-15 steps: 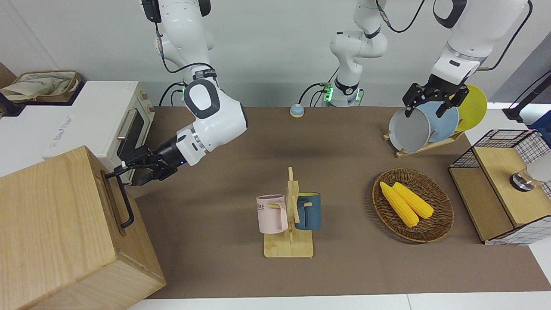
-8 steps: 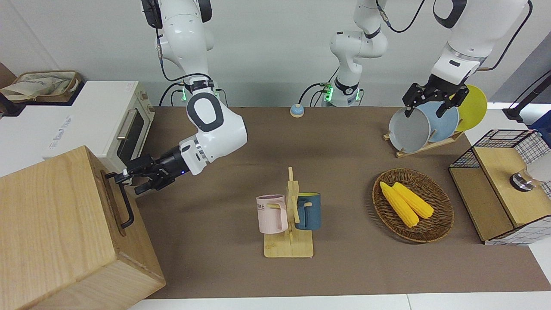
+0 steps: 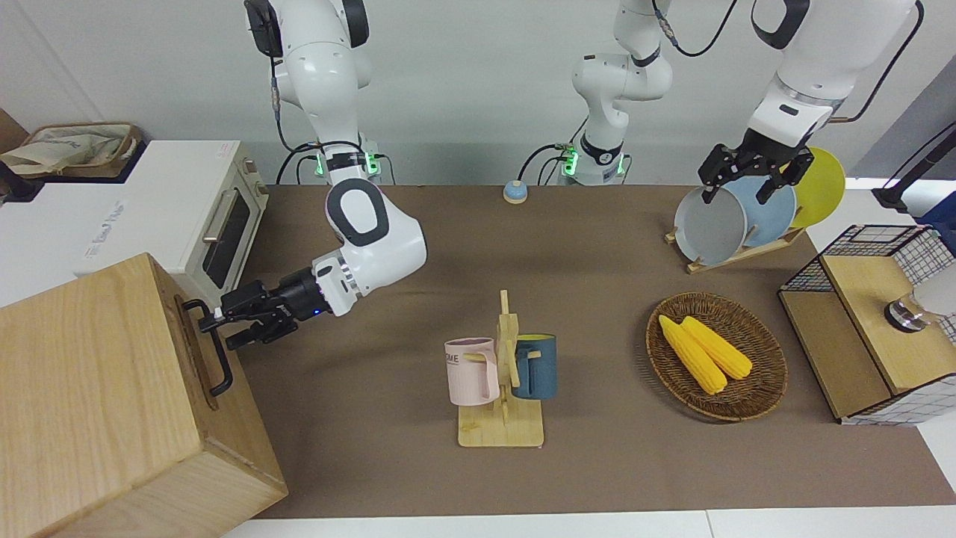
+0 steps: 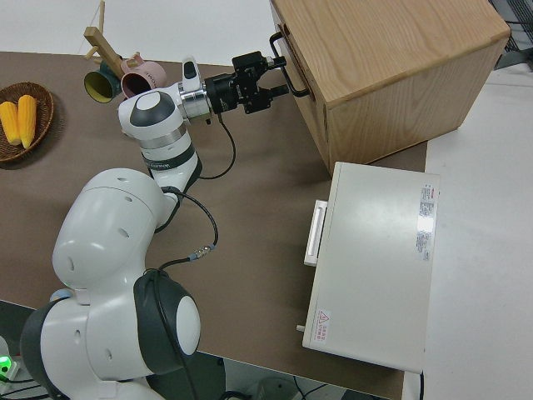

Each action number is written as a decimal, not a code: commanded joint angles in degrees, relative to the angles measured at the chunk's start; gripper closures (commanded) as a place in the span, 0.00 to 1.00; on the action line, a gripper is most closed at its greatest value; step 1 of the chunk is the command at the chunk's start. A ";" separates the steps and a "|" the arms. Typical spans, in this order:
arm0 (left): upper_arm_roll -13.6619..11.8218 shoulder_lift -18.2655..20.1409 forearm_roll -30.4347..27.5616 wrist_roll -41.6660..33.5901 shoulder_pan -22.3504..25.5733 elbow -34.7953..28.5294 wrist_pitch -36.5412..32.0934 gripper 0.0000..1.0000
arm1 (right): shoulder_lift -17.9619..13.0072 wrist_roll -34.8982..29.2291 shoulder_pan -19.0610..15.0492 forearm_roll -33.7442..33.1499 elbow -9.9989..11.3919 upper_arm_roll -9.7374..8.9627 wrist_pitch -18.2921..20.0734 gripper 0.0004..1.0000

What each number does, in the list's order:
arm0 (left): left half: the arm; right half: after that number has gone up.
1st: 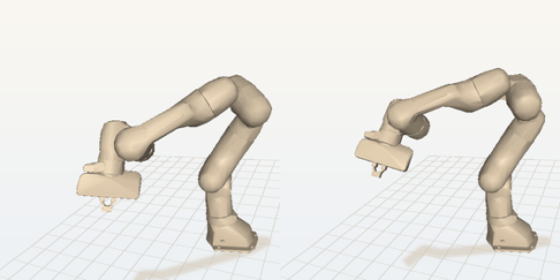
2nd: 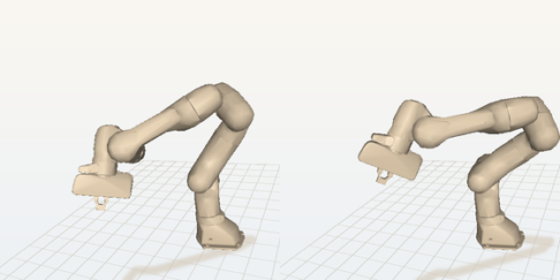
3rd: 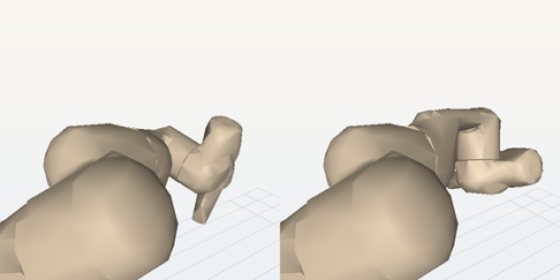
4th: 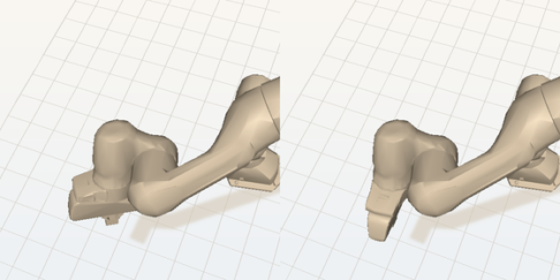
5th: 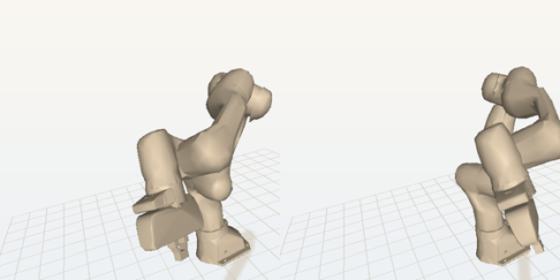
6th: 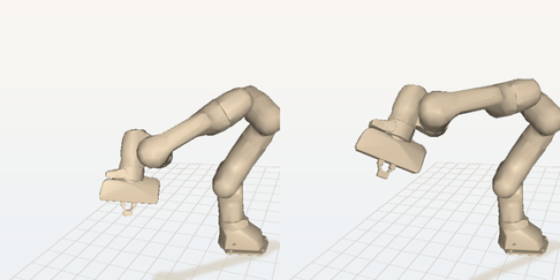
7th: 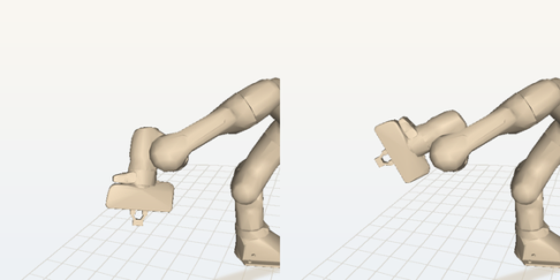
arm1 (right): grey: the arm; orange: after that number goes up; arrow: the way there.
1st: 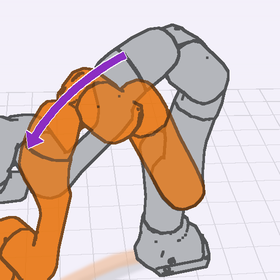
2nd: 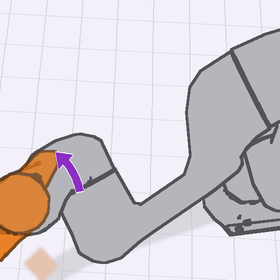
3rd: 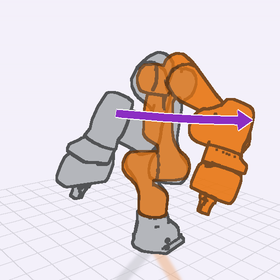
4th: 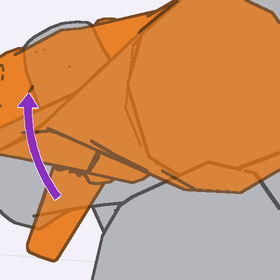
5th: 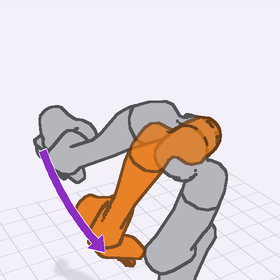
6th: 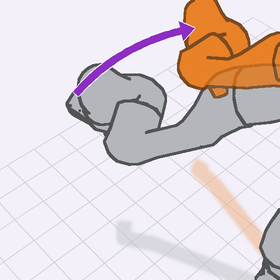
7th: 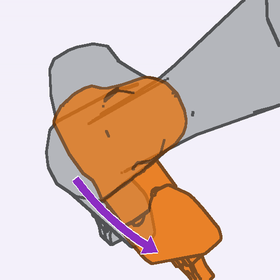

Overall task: Slide drawer open with right arm
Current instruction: 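Close the right gripper on the black drawer handle, then pull the drawer handle toward the robot with the right gripper, then keep pulling the drawer fully open with the right gripper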

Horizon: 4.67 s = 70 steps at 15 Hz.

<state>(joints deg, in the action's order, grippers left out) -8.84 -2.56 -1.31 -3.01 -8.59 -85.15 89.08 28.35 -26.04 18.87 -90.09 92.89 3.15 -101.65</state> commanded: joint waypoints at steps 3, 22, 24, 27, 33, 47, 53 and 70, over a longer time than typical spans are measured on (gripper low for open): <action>-0.92 -0.69 0.87 -0.33 -0.99 1.12 0.04 0.00 | 0.12 -1.21 -0.67 -2.20 0.28 -0.25 -0.21 0.61; -0.92 -0.69 0.78 -0.33 -0.99 1.12 0.04 0.00 | 0.03 2.57 2.57 -1.95 -0.25 -0.16 5.14 0.88; -0.92 -0.69 0.87 -0.33 -0.99 1.12 0.04 0.00 | 0.03 2.49 4.06 0.96 -0.34 -0.16 6.46 0.88; -0.92 -0.69 0.78 -0.33 -0.99 1.12 0.04 0.00 | -0.05 2.49 5.83 1.41 -0.78 -0.51 8.74 0.88; -0.92 -0.69 0.87 -0.33 -0.99 1.12 0.04 0.00 | -0.05 2.75 8.90 5.54 -2.36 -0.69 11.46 0.88; -0.92 -0.69 0.78 -0.33 -0.99 1.12 0.04 0.00 | 0.03 2.49 17.34 10.63 -3.24 -0.69 17.97 0.88; -0.92 -0.69 0.78 -0.33 -0.99 1.12 0.04 0.00 | 0.30 2.49 19.36 12.30 -4.03 -0.69 19.12 0.88; -0.92 -0.69 0.78 -0.33 -0.99 1.12 0.04 0.00 | 3.46 3.28 25.07 11.60 -6.58 -0.60 24.83 0.88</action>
<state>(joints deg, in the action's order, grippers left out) -8.84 -2.56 -1.31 -3.01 -8.59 -85.15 89.08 30.49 -25.72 42.50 -77.92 89.09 2.38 -77.94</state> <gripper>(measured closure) 0.009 0.811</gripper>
